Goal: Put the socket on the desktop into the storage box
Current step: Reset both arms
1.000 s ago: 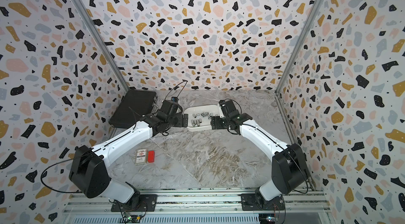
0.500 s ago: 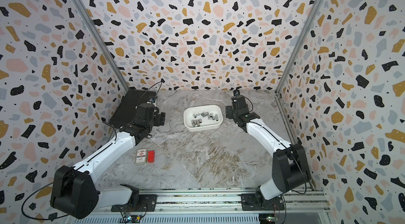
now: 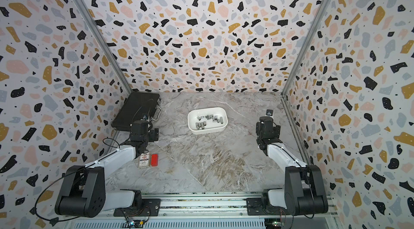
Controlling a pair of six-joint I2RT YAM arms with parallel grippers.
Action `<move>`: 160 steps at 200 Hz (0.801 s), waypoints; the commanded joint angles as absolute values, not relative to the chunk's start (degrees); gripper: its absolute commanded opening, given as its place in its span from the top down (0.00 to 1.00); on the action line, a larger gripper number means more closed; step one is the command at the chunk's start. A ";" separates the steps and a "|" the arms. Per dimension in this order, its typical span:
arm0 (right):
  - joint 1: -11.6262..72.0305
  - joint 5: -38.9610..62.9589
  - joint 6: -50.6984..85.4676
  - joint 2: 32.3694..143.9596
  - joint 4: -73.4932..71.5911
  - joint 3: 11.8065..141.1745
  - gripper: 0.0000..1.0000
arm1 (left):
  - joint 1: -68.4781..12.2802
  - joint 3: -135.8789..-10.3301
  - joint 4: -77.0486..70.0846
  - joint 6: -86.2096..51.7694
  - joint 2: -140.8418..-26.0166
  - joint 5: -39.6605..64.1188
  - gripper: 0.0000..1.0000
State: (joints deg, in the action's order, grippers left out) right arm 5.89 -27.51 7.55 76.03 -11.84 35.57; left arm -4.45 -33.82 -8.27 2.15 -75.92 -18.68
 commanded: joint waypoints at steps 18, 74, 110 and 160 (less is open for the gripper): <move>5.91 -30.06 4.04 77.69 -27.97 28.24 0.21 | -4.74 -30.89 -18.58 3.09 -75.68 -15.56 0.00; 5.79 -20.01 0.34 82.38 -50.90 17.64 0.25 | -6.65 -22.54 -30.46 9.05 -72.62 -12.89 0.00; 5.49 -19.46 0.09 85.68 -58.50 15.18 0.00 | -6.48 -21.49 -30.76 9.59 -71.36 -10.36 0.00; 5.42 -18.84 -0.09 85.67 -55.74 16.71 0.00 | -6.50 -22.00 -30.32 3.89 -70.67 -5.69 0.00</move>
